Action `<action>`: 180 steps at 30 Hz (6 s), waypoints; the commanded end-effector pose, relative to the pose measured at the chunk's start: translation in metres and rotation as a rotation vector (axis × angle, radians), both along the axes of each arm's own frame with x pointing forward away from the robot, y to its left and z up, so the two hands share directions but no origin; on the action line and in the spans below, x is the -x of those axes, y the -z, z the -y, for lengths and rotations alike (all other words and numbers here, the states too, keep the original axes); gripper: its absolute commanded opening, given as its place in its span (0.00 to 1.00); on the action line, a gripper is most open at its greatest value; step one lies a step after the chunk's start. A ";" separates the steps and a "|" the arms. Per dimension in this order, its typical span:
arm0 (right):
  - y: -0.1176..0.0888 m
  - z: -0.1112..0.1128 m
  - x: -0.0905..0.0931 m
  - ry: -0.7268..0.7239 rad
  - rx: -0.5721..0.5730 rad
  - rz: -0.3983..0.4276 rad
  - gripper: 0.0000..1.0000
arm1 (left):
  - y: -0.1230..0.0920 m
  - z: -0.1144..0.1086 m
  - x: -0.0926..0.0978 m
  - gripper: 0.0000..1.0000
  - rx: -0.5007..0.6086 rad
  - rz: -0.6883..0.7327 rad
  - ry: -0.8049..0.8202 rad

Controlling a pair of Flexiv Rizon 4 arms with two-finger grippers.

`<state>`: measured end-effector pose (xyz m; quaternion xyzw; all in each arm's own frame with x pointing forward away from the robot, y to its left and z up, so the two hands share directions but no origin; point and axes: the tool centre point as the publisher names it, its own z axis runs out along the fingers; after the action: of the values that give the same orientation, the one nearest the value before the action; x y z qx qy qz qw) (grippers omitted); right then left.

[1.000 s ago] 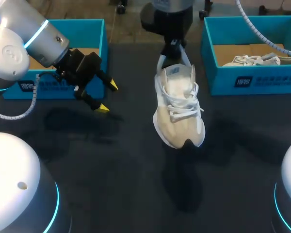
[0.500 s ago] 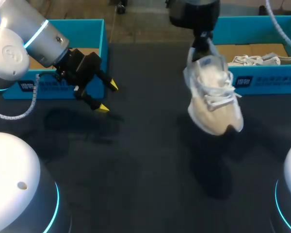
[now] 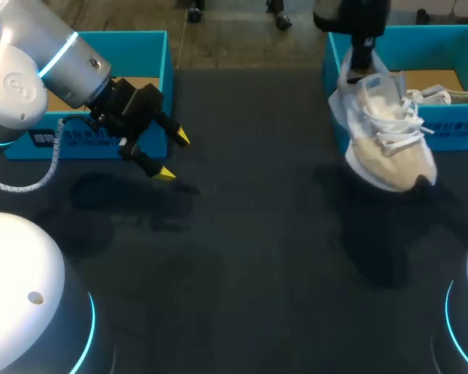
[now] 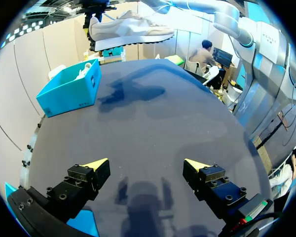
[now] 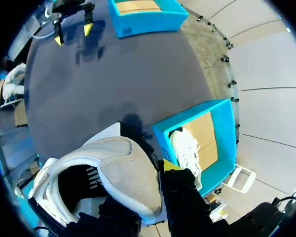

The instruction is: Take the shoe out of the shoebox, open the shoe tongue, remove and reinsert the insole, then place the shoe into the shoebox

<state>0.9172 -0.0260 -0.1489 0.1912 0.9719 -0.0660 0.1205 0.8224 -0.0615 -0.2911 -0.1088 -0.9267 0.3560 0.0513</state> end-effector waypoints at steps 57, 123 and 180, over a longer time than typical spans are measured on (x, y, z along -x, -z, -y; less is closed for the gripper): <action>0.009 0.206 -0.205 0.091 0.046 0.045 0.00 | 0.000 0.000 0.001 1.00 -0.002 0.001 0.000; 0.035 0.310 -0.248 0.950 -0.038 0.160 0.00 | 0.000 0.000 0.001 1.00 -0.002 0.001 0.000; 0.067 0.300 -0.210 1.767 -0.120 0.380 0.00 | 0.000 0.000 0.001 1.00 -0.002 0.001 0.000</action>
<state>1.1320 -0.3290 -0.2108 0.8821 0.4371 -0.0567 0.1661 0.8224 -0.0615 -0.2911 -0.1087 -0.9267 0.3561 0.0513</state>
